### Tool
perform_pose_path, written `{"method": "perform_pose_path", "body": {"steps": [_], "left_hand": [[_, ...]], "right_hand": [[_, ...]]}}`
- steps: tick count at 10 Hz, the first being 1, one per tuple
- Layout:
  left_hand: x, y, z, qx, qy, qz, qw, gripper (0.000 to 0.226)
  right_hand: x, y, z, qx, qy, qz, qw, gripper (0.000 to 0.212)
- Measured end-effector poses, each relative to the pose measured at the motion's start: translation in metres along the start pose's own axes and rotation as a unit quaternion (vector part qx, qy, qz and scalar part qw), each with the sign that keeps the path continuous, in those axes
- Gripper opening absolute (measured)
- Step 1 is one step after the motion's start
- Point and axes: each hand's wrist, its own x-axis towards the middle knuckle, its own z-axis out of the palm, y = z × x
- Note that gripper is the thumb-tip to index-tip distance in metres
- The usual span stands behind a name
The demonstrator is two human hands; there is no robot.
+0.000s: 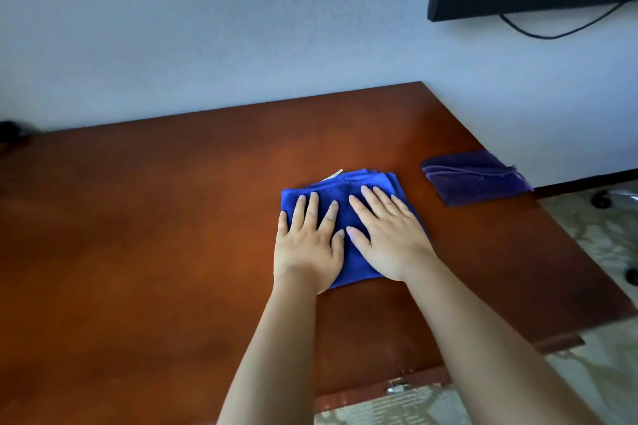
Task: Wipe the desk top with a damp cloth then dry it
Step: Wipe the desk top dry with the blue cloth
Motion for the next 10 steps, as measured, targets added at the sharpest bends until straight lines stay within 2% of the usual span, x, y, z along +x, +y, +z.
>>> {"method": "perform_pose_path", "body": {"steps": [3,6,8,10], "left_hand": [[-0.033,0.011,0.006,-0.008,0.004,-0.004,1.000,0.055],[-0.113,0.046,0.017,-0.021,0.006,-0.021,1.000,0.055],[-0.126,0.050,0.018,-0.021,0.009,-0.032,0.999,0.054],[-0.100,0.044,0.014,-0.036,0.006,-0.040,0.999,0.054]], "right_hand": [[-0.038,-0.002,0.003,0.004,0.005,-0.001,1.000,0.061],[-0.123,-0.001,0.004,0.004,0.000,-0.022,1.000,0.061],[-0.129,0.000,0.006,0.002,0.015,-0.038,0.999,0.062],[-0.101,0.004,0.005,0.001,0.025,-0.055,0.998,0.061]]}}
